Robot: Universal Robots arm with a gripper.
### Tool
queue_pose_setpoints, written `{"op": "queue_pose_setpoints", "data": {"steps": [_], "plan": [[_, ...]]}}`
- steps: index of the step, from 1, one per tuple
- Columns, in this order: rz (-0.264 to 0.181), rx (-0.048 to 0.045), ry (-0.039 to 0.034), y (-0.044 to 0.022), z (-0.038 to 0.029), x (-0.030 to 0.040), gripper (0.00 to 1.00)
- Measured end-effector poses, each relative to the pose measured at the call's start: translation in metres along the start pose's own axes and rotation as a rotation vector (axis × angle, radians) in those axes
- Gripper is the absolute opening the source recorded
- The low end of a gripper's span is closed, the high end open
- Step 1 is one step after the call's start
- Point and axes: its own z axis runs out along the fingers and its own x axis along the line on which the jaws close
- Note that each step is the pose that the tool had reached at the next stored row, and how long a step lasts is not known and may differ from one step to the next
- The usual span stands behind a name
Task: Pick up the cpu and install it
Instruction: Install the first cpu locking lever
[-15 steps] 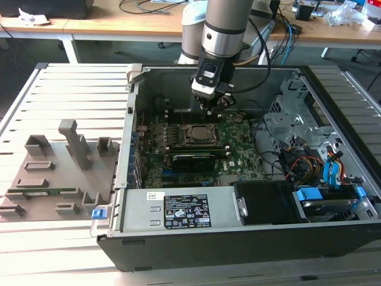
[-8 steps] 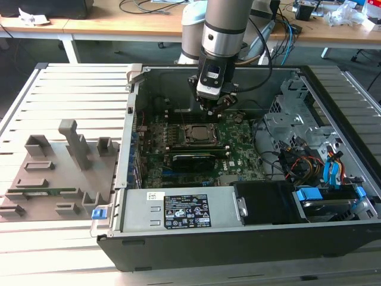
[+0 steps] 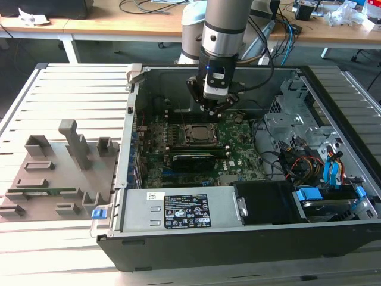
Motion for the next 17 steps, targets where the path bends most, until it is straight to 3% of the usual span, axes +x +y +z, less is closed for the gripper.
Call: {"op": "queue_pose_setpoints", "data": {"steps": [4,8,12,17], "plan": [[-0.095,0.0006,-0.0062,0.0,0.0,0.0,0.11],[-0.155,0.0012,-0.01,0.0,0.0,0.0,0.11],[-0.253,0.0019,-0.0164,0.0,0.0,0.0,0.11],[-0.312,0.0024,-0.0202,0.0,0.0,0.0,0.11]]}}
